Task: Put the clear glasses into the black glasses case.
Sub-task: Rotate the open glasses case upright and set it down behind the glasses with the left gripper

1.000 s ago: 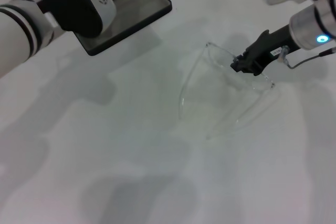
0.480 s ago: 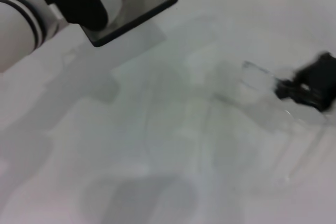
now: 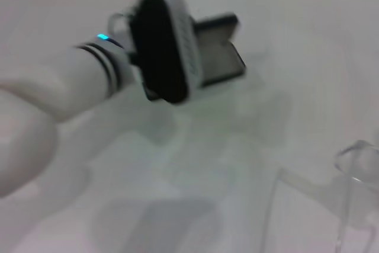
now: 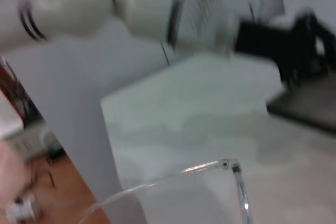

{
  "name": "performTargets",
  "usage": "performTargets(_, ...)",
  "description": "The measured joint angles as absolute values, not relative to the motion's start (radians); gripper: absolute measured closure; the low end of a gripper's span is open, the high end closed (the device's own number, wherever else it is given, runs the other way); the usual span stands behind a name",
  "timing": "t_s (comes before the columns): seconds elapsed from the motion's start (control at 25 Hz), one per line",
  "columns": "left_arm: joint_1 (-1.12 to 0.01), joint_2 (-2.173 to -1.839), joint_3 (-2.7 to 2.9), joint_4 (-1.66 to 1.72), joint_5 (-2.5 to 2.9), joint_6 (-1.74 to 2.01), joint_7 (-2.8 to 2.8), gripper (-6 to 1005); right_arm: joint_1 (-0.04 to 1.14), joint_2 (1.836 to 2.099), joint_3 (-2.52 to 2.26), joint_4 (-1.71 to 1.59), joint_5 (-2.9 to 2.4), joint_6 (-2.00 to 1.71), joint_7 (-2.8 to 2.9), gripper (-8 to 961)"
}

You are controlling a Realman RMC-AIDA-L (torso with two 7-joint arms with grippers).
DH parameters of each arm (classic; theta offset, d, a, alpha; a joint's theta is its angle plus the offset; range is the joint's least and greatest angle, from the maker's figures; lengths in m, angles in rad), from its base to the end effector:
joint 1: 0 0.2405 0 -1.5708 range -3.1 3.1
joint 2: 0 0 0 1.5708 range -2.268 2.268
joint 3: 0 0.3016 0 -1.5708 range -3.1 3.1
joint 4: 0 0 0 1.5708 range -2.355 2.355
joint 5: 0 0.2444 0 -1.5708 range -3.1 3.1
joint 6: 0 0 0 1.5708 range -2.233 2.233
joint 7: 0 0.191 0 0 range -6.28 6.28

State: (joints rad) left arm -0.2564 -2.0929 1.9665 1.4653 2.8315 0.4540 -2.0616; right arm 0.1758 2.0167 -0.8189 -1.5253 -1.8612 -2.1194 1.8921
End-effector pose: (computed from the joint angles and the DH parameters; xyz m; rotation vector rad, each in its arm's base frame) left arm -0.1770 0.4229 -0.1272 -2.2336 0.4838 0.2574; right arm 0.2712 0.2622 0.0724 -2.9748 0.5988 0.4063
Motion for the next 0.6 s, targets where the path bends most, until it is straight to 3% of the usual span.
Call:
performTargets(0.36,-0.361,-2.091,2.1,1.346,2.831,0.377,-2.047,806,0.163,2.01,-0.74,-1.444,-1.855,-2.149,1.826,880)
performTargets(0.6,-0.358,-2.09,2.114,1.326,2.825,0.37,-1.975,805,0.161,2.007,-0.707,-1.398,-1.868,-2.149,1.799,880)
